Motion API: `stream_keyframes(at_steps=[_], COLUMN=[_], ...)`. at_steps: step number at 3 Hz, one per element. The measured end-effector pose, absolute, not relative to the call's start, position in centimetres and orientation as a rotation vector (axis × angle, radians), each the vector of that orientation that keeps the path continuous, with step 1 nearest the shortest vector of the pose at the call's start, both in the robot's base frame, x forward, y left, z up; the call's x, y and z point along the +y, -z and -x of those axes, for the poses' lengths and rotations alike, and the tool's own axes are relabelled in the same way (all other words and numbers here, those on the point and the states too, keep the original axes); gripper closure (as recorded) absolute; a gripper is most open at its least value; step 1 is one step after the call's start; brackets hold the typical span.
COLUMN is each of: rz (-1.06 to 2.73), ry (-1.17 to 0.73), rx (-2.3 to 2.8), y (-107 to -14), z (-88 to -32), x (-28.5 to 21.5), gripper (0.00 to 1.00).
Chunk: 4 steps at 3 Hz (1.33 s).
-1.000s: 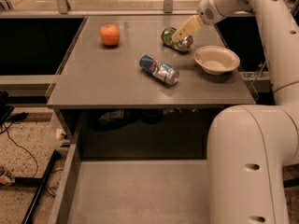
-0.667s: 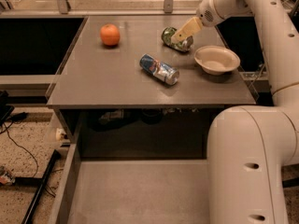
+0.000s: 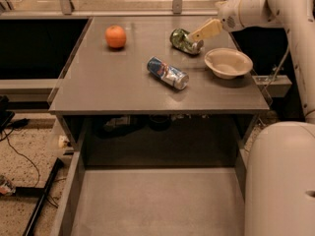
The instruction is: Place green can into top drawer
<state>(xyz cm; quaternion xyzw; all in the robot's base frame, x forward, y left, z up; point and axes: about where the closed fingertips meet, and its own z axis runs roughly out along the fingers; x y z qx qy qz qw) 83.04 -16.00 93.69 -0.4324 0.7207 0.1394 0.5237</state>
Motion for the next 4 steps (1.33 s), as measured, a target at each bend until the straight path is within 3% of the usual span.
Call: stream_keyframes(at_steps=[4], rz=[1.065], ry=[-0.327], rx=[1.694], y=[-93.2], z=[-82.5], x=[-14.2], gripper=[0.00])
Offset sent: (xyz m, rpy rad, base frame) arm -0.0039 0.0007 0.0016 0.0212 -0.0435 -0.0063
